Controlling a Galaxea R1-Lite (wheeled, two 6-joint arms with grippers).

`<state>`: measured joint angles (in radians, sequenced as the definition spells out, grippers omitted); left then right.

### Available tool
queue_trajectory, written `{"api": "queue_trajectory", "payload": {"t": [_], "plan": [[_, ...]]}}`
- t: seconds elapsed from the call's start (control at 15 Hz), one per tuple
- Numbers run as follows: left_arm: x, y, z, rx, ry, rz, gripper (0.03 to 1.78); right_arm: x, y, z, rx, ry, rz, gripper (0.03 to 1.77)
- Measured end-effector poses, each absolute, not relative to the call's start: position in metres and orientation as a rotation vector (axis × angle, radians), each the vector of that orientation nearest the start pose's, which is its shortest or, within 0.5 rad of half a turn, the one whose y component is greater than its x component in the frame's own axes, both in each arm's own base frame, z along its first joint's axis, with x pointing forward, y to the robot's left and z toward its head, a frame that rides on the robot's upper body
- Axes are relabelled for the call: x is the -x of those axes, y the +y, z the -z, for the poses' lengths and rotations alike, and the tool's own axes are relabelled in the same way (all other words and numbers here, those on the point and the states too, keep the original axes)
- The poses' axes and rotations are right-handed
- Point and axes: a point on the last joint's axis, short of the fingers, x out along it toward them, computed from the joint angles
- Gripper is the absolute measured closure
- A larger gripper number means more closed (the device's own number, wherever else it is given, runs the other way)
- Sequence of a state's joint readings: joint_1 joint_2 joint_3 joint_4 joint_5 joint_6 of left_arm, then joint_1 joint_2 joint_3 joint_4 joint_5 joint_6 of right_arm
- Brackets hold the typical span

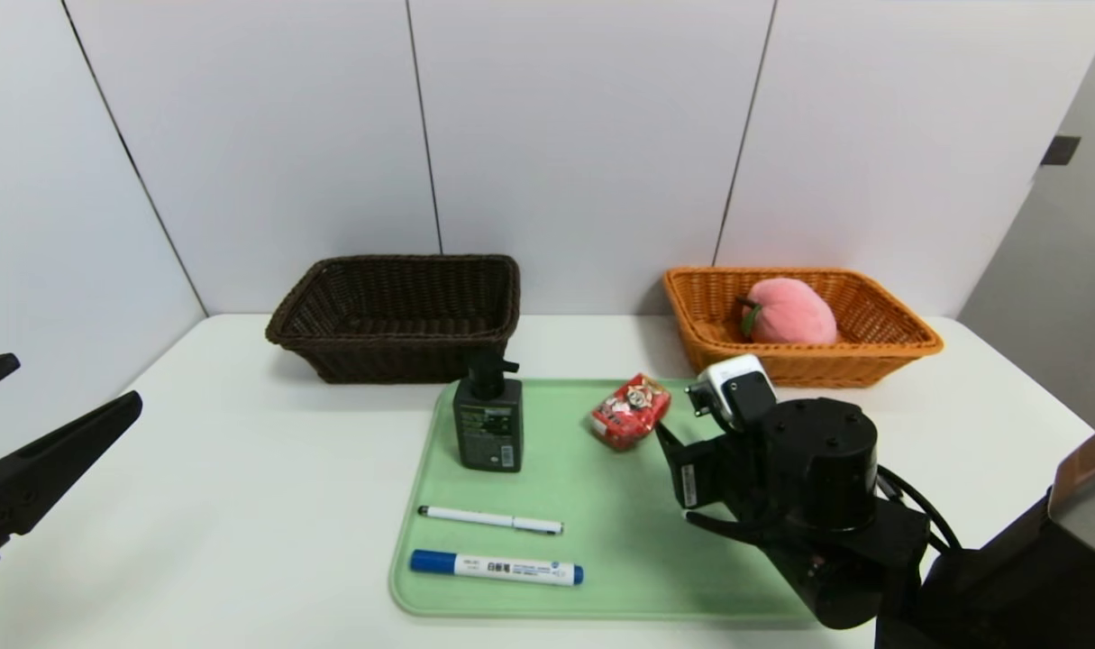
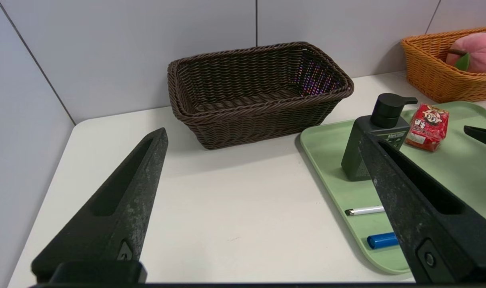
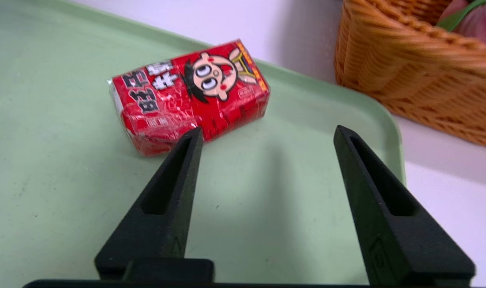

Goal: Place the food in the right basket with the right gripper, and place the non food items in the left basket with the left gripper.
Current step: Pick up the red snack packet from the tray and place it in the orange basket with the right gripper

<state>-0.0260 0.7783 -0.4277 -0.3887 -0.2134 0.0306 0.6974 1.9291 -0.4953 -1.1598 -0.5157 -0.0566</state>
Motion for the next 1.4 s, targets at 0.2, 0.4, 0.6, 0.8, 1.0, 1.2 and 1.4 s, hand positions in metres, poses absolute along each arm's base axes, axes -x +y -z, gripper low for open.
{"api": "queue_trajectory", "payload": {"t": [0.2, 0.4, 0.6, 0.8, 1.0, 1.2, 1.4], "plan": [[-0.076, -0.007, -0.226, -0.034, -0.048, 0.239, 0.12, -0.235, 0.184, -0.099, 0.205, 0.195, -0.24, 0.45], [-0.075, -0.007, -0.226, -0.035, -0.052, 0.239, 0.12, -0.232, 0.182, -0.099, 0.204, 0.198, -0.246, 0.34], [-0.074, -0.007, -0.226, -0.035, -0.055, 0.239, 0.12, -0.229, 0.178, -0.106, 0.192, 0.19, -0.314, 0.26], [-0.073, -0.007, -0.225, -0.035, -0.055, 0.24, 0.12, -0.234, 0.177, -0.124, 0.226, 0.202, -0.339, 0.2], [-0.072, -0.007, -0.224, -0.034, -0.058, 0.24, 0.12, -0.244, 0.177, -0.153, 0.233, 0.212, -0.394, 0.17], [-0.07, -0.007, -0.222, -0.03, -0.048, 0.241, 0.12, -0.256, 0.162, -0.187, 0.286, 0.243, -0.481, 0.14], [-0.069, -0.007, -0.221, -0.029, -0.041, 0.24, 0.12, -0.27, 0.137, -0.223, 0.373, 0.262, -0.592, 0.13]]}}
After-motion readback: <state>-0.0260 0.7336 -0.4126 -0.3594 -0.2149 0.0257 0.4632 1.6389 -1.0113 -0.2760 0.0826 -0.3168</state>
